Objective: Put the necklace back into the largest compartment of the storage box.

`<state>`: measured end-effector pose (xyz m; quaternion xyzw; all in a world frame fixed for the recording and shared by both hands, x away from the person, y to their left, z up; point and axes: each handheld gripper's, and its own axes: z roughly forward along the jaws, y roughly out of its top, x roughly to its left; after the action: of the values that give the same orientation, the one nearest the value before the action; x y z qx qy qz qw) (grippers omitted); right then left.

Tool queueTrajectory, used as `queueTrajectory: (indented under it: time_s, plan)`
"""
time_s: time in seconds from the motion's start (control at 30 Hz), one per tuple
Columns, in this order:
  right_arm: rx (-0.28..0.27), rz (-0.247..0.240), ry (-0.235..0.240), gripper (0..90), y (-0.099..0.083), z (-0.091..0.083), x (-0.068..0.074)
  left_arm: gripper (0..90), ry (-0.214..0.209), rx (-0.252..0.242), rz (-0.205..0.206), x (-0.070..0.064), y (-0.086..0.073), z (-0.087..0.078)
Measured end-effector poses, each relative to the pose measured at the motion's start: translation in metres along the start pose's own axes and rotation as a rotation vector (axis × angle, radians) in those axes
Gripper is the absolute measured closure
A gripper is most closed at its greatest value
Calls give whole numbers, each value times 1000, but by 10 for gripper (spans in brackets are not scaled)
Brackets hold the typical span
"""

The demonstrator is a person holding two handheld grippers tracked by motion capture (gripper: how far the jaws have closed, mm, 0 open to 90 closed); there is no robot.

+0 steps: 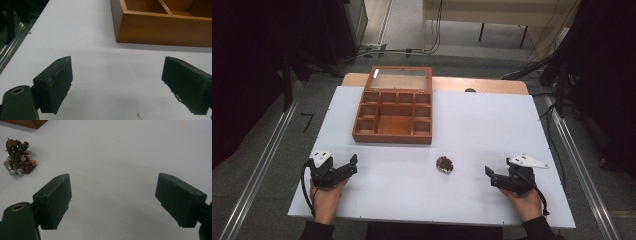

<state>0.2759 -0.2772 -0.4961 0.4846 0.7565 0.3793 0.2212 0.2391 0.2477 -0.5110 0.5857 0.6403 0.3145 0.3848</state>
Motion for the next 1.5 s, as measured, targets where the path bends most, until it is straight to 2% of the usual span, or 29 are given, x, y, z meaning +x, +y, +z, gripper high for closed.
queueTrajectory:
  time_s: [1.37, 1.5]
  plan:
    - [-4, -7, 17, 122, 2, 1, 6, 104, -1, 7, -1, -1, -1, 1]
    - [-3, -19, 24, 121, 4, 2, 11, 104, -2, 6, 0, -1, -1, 0]
